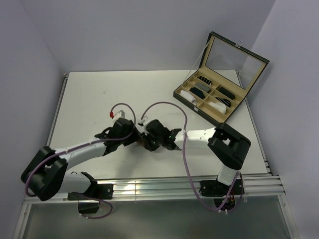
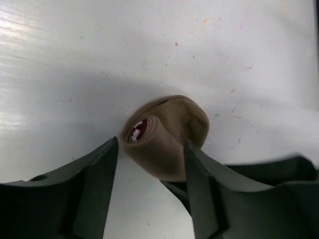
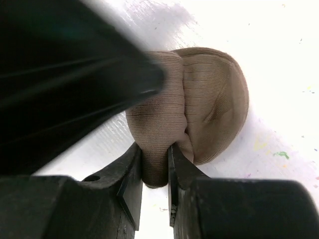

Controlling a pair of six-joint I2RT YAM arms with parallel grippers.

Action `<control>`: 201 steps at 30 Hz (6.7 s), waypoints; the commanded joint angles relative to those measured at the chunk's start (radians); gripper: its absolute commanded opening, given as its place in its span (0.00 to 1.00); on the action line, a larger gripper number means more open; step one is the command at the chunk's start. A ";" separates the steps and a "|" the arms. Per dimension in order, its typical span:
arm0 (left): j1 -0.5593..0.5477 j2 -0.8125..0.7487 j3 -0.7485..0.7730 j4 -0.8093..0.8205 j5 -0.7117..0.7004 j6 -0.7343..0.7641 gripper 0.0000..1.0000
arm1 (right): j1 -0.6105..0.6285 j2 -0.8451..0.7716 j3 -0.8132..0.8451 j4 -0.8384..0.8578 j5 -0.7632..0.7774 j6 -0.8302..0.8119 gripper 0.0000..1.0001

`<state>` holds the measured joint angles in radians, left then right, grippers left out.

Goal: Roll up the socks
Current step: Roll the sock at the center of the board.

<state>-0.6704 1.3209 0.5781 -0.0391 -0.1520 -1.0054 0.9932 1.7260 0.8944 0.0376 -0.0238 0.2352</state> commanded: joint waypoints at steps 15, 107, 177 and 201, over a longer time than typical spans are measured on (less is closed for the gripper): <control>-0.012 -0.204 -0.221 0.123 -0.061 -0.212 0.69 | -0.221 0.253 0.070 -0.041 -0.694 0.256 0.00; -0.011 -0.022 -0.113 0.117 -0.029 -0.146 0.70 | -0.109 0.007 -0.103 0.122 -0.293 0.142 0.00; -0.037 0.175 0.034 0.059 -0.041 -0.118 0.00 | -0.332 -0.226 -0.198 0.076 -0.219 0.127 0.51; -0.037 0.244 0.140 -0.074 0.009 -0.053 0.00 | 0.196 -0.043 -0.016 0.157 0.444 -0.175 0.70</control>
<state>-0.6964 1.5417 0.7025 -0.0387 -0.1547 -1.0927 1.1778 1.6394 0.8158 0.1566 0.3599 0.1051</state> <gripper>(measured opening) 0.367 0.696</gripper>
